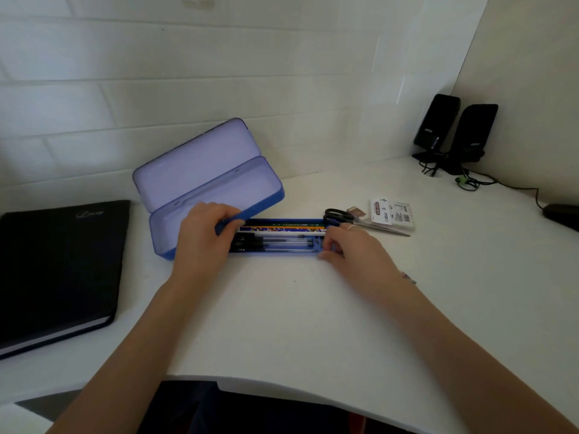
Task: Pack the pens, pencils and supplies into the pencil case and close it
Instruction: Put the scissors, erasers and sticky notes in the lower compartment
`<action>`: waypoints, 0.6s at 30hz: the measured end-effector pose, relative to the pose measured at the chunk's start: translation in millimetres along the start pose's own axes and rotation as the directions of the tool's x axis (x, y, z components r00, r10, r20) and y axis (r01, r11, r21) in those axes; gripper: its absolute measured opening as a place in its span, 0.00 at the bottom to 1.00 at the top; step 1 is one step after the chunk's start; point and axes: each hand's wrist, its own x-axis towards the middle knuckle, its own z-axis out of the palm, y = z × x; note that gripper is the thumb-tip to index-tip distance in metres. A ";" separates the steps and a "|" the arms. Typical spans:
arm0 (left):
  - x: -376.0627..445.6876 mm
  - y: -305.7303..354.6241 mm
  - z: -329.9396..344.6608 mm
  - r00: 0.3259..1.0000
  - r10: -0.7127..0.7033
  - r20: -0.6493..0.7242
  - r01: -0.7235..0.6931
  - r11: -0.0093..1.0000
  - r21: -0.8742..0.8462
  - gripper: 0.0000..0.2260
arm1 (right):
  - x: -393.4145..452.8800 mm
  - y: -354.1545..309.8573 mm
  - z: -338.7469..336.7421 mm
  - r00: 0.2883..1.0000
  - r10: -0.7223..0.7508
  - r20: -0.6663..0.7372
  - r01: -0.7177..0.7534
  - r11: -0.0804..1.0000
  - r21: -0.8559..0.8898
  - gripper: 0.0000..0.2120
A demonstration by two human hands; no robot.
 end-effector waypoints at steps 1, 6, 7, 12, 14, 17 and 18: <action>-0.8 2.9 -0.3 1.000 0.007 0.004 -0.007 1.000 -0.014 0.03 | 2.5 -0.7 5.0 0.999 -0.003 -0.032 0.003 1.000 0.010 0.06; -7.2 15.0 1.3 0.997 0.047 0.057 -0.043 0.997 -0.071 0.02 | 9.2 2.6 14.6 0.989 0.068 -0.133 -0.054 0.992 0.112 0.05; -8.5 17.3 2.0 0.995 0.072 0.076 -0.066 0.995 -0.080 0.03 | 9.5 4.0 14.4 0.988 0.074 -0.136 -0.057 0.990 0.128 0.03; -16.2 30.5 5.2 0.953 0.260 0.154 -0.245 0.963 -0.108 0.02 | 10.7 9.2 1.6 0.967 0.198 -0.162 -0.100 0.875 0.473 0.07; -20.0 36.1 6.7 0.921 0.339 0.194 -0.316 0.938 -0.140 0.02 | 13.3 6.9 -9.0 0.933 0.324 -0.158 -0.108 0.668 0.736 0.07; -25.8 44.2 11.5 0.862 0.427 0.274 -0.379 0.901 -0.213 0.03 | 17.1 5.5 -21.9 0.884 0.466 -0.035 -0.166 0.383 0.909 0.10; -27.7 47.0 13.1 0.846 0.444 0.296 -0.386 0.892 -0.236 0.03 | 17.3 6.7 -24.2 0.872 0.490 -0.001 -0.207 0.370 0.906 0.11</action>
